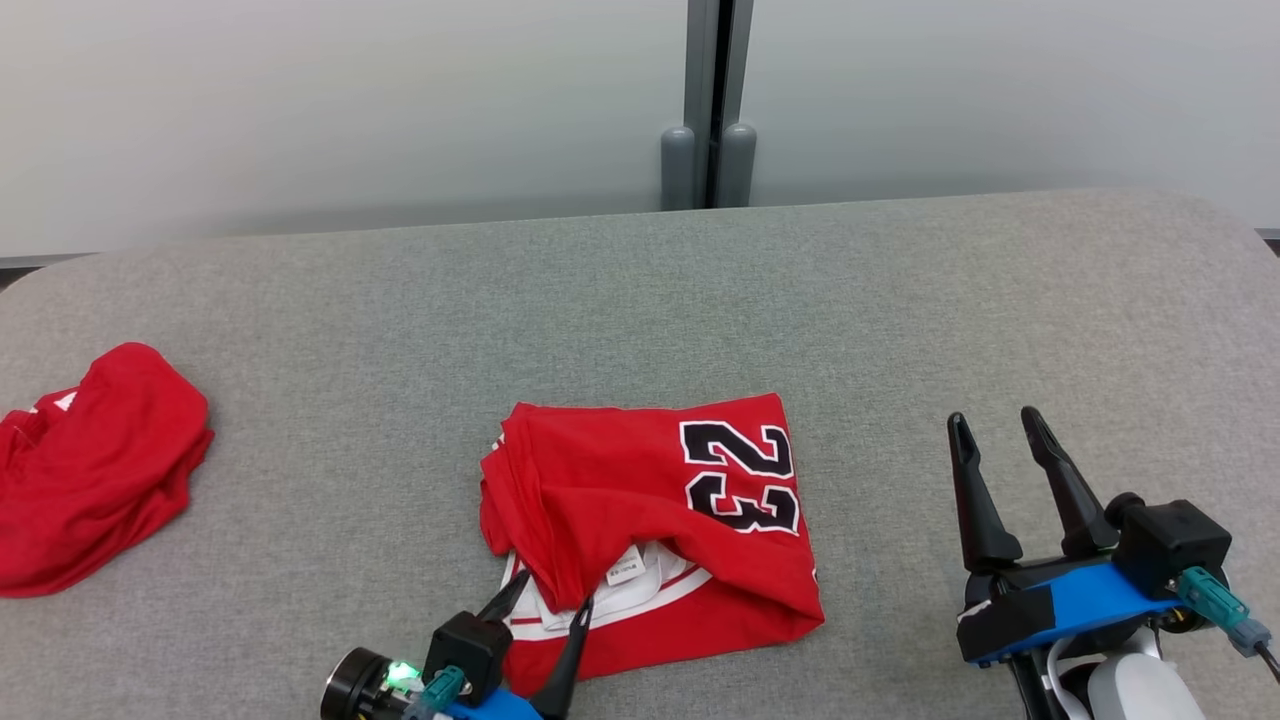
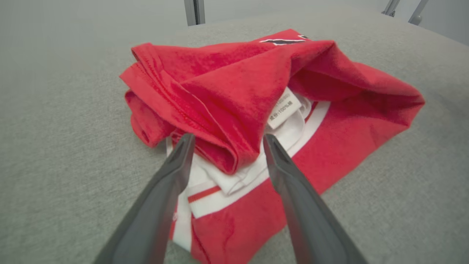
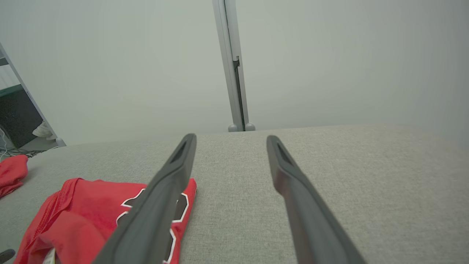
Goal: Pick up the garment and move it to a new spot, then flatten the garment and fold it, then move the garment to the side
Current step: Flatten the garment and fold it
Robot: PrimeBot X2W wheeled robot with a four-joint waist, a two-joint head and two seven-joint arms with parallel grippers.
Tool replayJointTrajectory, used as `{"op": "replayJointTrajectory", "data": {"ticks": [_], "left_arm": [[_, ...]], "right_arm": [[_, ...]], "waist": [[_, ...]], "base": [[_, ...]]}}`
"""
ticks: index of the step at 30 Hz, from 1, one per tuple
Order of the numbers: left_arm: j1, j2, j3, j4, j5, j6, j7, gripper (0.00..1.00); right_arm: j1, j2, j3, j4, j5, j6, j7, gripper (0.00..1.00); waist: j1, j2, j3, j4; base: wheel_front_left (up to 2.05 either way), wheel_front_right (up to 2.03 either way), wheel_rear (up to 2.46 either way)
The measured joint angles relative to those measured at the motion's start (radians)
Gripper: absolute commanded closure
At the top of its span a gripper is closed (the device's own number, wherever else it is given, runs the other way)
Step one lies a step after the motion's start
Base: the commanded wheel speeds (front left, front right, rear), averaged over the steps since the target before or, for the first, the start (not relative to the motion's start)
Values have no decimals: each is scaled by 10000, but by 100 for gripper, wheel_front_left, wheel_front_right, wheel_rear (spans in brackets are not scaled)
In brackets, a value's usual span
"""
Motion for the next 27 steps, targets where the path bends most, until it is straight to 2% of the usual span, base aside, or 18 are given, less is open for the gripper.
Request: {"op": "replayJointTrajectory", "data": {"ticks": [12,13,14,15,17,23,27], "left_arm": [[-584,-50,-336,1310,-585,0,-301,1],[-653,-73,-366,1398,-662,0,-345,8],[-717,-92,-414,1499,-702,0,-380,34],[-778,-115,-460,1582,-769,0,-393,64],[-869,-142,-545,1793,-897,0,-435,100],[-1010,-123,-706,1952,-1200,0,-663,100],[-933,48,-642,1593,-1308,0,-780,100]], "right_arm": [[-3,4,42,84,63,0,-15,0],[-4,4,48,94,63,0,-17,0],[-5,4,58,104,65,0,-17,0],[-5,4,59,115,77,0,-19,0],[-5,4,77,132,82,0,-42,0],[-1,4,56,199,92,0,-71,0],[17,6,-42,244,104,0,-90,0]], "waist": [[0,0,46,-151],[0,0,45,-154],[0,0,45,-155],[0,0,44,-155],[0,0,43,-158],[1,0,23,-136],[1,0,11,-43]], "base": [[0,0,0],[0,0,0],[0,0,0],[0,0,0],[0,0,0],[0,0,0],[0,0,0]]}}
